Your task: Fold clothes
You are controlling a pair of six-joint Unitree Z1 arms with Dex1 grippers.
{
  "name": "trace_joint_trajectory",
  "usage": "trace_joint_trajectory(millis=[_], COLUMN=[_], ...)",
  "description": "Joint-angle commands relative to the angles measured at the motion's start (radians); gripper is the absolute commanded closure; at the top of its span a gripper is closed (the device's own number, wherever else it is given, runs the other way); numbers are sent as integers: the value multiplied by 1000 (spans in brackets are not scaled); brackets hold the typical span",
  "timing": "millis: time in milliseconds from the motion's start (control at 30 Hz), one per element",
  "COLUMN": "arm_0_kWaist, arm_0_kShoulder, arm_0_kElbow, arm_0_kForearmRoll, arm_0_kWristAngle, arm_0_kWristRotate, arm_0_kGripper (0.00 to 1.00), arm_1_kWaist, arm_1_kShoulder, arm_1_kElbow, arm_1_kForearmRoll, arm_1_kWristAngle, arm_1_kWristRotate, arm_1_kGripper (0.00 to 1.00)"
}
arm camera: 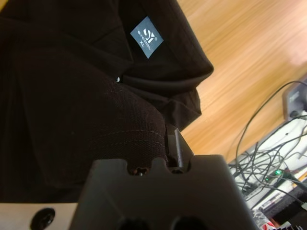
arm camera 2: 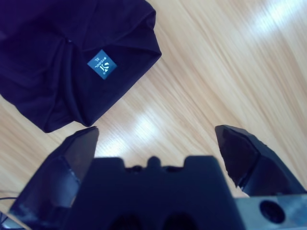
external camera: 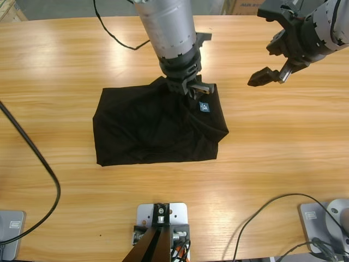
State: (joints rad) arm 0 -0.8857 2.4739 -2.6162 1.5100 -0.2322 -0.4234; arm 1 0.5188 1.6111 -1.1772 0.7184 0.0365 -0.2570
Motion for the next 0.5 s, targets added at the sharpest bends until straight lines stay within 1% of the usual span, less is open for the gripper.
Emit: trace_joint_trajectory(millis=[33,200,300,500], arm_0_kWaist=[-19,-19,-19,-16], arm_0_kShoulder=[132,175,178,157], arm_0_kElbow=[-436,-544,-581,-609], arm_0_kForearmRoll=[143,134,121,11], arm_0_kWristAngle=[-2,29,48,87], arm_0_kWristRotate=[-22,-89,-94,-92], arm_0_kGripper=[1000,1000,1000,1000], arm_1_kWaist=[-11,-11,-11,-11], arm_1_kShoulder=[29,24,23,21], arm_1_kElbow=[41,55,66,74], arm_1_kForearmRoll=[-16,-23,-28,-36], arm_1_kWristAngle=[10,10,11,17], arm_1_kWristRotate=[9,9,9,9], arm_1_kGripper=[0,0,0,0])
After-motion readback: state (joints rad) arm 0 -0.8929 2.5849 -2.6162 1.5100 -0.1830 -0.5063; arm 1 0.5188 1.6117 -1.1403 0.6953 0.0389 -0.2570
